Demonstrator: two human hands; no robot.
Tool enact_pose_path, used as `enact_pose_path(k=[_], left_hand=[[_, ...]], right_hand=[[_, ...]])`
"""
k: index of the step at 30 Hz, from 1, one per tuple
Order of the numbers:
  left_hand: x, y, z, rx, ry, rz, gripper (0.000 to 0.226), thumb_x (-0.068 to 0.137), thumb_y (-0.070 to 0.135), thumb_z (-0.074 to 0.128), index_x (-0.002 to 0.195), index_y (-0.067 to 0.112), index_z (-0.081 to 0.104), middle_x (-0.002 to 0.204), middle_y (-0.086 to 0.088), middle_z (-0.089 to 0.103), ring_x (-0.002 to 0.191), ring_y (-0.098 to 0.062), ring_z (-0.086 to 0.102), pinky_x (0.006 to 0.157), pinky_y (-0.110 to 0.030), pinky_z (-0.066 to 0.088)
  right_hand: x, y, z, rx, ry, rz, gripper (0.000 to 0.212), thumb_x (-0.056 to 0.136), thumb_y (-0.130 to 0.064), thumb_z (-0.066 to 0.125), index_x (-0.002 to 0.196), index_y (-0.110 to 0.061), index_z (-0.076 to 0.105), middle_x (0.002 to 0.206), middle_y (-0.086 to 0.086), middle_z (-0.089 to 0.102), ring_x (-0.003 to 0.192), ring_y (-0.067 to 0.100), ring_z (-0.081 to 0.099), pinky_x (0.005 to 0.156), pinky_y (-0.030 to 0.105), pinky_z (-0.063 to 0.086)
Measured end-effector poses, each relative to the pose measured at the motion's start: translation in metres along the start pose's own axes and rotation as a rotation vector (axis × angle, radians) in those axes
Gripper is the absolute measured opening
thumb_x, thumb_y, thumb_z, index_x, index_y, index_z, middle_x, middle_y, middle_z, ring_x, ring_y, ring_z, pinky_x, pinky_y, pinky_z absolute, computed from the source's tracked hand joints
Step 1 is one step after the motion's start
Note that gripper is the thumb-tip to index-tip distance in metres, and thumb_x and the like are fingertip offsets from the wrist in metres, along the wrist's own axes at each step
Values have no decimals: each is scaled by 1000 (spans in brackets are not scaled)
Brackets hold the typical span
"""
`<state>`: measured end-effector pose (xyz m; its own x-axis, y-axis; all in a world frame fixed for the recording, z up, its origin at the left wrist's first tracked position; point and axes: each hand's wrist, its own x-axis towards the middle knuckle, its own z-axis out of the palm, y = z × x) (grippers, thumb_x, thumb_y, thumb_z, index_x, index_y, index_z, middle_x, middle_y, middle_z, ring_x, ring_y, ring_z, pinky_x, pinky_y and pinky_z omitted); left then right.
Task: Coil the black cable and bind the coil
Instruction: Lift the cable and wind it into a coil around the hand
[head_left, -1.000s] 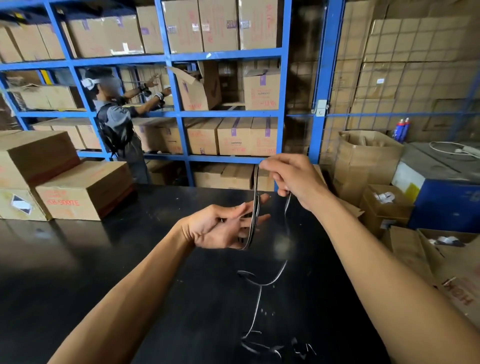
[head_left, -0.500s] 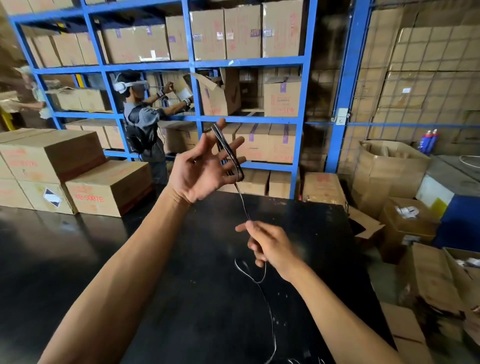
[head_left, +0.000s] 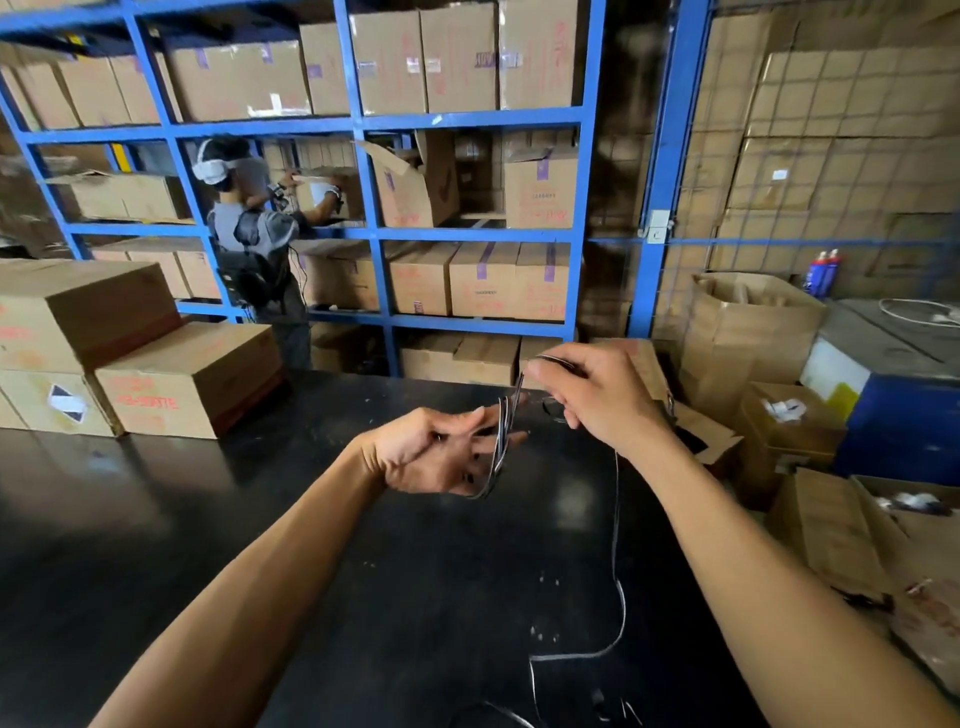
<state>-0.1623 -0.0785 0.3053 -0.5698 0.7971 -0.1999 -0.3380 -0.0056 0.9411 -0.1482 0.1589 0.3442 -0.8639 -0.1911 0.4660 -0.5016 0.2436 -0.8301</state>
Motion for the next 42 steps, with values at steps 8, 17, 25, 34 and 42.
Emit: enact_pose_path(k=[8,17,25,34,42], left_hand=[[-7,16,23,64,-344,30,58,105,40,32,160,32,17,168,-13,12,150,-51,9,116,-71,11],[-10,57,25,-150,-342,501,57,105,38,32,159,32,15,169,-17,-3,148,-55,-6,111,-77,-9],[-16,68,-32,-346,374,574,40,100,42,39,136,27,53,152,-15,41,144,-51,31,104,-65,40],[-10,14,-39,-131,396,148,51,97,40,50,145,25,51,133,-10,42,109,-29,51,93,-49,46],[-3,-4,17,28,-185,-36,54,104,40,33,158,35,28,167,-2,22,146,-46,27,114,-58,27]], right_hand=[[12,15,2,132,-11,120,37,74,-67,77,76,-30,77,63,-9,63,55,7,56,53,26,42],[-43,60,62,591,-255,359,34,75,-44,88,68,-18,68,67,3,62,61,21,65,59,39,58],[-63,54,58,388,-132,252,46,96,-51,60,68,-14,66,45,-1,39,38,10,32,41,25,23],[-29,11,19,-106,-12,14,13,92,-40,70,84,-31,76,71,-24,69,69,-1,65,61,20,45],[15,15,-8,-140,36,50,16,80,-50,80,89,-37,78,88,-24,76,76,-5,68,66,21,46]])
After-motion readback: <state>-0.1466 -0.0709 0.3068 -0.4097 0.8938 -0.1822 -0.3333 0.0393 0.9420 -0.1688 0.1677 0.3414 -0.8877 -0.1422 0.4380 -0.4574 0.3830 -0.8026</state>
